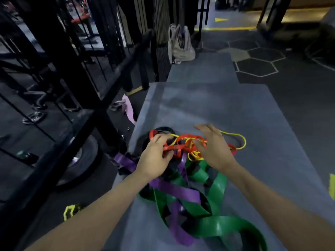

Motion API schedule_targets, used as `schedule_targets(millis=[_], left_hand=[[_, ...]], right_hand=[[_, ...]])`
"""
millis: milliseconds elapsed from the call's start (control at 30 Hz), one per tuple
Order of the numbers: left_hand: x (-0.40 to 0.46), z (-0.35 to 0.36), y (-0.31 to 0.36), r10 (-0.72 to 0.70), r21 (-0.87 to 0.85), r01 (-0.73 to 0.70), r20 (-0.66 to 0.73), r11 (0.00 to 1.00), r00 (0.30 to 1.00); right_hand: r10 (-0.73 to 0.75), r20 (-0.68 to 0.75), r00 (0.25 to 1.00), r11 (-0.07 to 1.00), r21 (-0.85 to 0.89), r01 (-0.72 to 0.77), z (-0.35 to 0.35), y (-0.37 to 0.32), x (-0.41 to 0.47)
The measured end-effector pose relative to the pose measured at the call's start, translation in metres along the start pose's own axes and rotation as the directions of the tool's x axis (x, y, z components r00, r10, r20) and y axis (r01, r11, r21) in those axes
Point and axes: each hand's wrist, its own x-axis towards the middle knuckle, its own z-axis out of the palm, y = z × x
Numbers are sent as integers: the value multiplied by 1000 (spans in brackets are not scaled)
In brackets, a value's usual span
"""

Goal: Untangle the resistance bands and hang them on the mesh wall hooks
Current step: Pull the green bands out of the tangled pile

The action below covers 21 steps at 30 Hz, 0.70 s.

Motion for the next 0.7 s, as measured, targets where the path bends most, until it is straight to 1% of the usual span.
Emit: schedule_targets(millis=[67,133,233,300,367,467,533,633,700], left_hand=[[-3,21,-13,27,-8,-27,-8,1000,1000],[-6,39,-26,63,31,-63,-8,998,998],[-14,62,-40,133,26,-132,-35,991,990],[-18,70,-43,193,77,-189,-47,979,980],[-26,72,-42,209,115,-200,-70,973,975],[-53,74,-33,187,123,-174,-99,977,977],[-76,74,-22,161,131,-148,-91,980,983],[-111,75,-7,130,231,-114,-55,966,990],[-132,77,0,78,295,-64,-37,953,996]], right_hand=[[-26,-22,999,999,-32,26,20,17,-2],[-47,-31,998,997,-59,45,40,32,-2],[-96,-83,992,993,-81,89,64,51,-9],[-118,-107,987,990,-88,109,72,57,-19],[-132,-120,984,989,-83,122,77,59,-31],[-141,-140,980,989,-59,133,80,56,-60],[-127,-121,984,991,-51,122,76,50,-83],[-90,-95,991,996,-35,87,68,43,-123],[-65,-81,995,997,-43,62,63,42,-149]])
